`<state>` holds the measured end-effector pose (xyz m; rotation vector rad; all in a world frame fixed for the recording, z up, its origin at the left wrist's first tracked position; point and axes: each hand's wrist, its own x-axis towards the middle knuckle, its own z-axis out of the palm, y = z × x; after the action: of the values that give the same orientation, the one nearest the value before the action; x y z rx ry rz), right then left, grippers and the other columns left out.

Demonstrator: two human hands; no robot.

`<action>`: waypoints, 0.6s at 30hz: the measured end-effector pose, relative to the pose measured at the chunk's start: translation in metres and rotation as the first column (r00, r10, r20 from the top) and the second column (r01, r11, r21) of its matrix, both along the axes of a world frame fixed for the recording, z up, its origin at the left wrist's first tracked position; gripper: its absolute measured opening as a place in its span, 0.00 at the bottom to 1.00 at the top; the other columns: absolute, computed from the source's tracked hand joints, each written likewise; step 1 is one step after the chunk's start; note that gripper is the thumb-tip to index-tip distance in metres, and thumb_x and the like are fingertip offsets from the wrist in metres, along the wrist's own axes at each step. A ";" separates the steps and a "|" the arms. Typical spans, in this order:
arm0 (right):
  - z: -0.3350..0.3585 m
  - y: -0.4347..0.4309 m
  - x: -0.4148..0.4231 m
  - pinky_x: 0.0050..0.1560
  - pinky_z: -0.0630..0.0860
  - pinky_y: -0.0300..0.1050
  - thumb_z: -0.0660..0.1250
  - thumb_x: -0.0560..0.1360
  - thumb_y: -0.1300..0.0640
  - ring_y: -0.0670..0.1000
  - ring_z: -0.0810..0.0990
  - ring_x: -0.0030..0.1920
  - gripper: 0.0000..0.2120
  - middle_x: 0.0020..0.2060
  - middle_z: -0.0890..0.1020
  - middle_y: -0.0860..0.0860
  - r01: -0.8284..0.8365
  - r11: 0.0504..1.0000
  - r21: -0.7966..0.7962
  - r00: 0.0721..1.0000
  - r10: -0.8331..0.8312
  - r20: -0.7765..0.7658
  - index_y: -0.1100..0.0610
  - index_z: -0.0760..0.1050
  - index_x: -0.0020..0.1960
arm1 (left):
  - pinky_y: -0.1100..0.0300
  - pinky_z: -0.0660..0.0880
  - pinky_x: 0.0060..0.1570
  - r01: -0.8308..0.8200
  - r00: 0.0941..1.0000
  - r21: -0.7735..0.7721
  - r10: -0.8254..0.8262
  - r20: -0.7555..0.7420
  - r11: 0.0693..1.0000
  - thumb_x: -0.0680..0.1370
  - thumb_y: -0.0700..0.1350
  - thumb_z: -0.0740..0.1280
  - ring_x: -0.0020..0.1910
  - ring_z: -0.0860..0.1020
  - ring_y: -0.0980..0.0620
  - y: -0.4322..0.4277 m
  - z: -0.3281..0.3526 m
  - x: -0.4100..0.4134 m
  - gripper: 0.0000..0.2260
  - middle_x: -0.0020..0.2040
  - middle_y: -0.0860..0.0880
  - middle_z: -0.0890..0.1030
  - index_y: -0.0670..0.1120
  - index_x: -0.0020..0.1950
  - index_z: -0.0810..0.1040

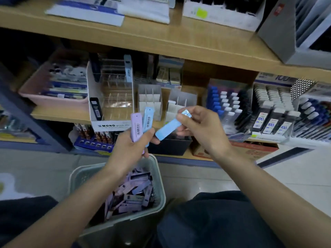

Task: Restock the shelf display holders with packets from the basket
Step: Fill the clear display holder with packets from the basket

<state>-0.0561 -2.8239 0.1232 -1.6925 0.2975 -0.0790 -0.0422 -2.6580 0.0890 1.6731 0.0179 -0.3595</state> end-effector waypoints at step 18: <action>-0.022 0.112 0.153 0.55 0.76 0.43 0.59 0.80 0.63 0.55 0.79 0.52 0.06 0.52 0.78 0.59 0.444 0.828 -0.342 0.871 -0.308 0.383 0.62 0.71 0.54 | 0.66 0.68 0.26 -0.017 1.000 -0.084 0.017 -0.002 0.996 0.79 0.46 0.62 0.22 0.68 0.58 0.129 0.018 0.064 0.07 0.40 0.51 0.83 0.54 0.57 0.71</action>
<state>0.0965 -2.7116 0.1015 -1.9903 0.3969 -0.7566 0.0219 -2.5285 0.1074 1.5885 0.0173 -0.3436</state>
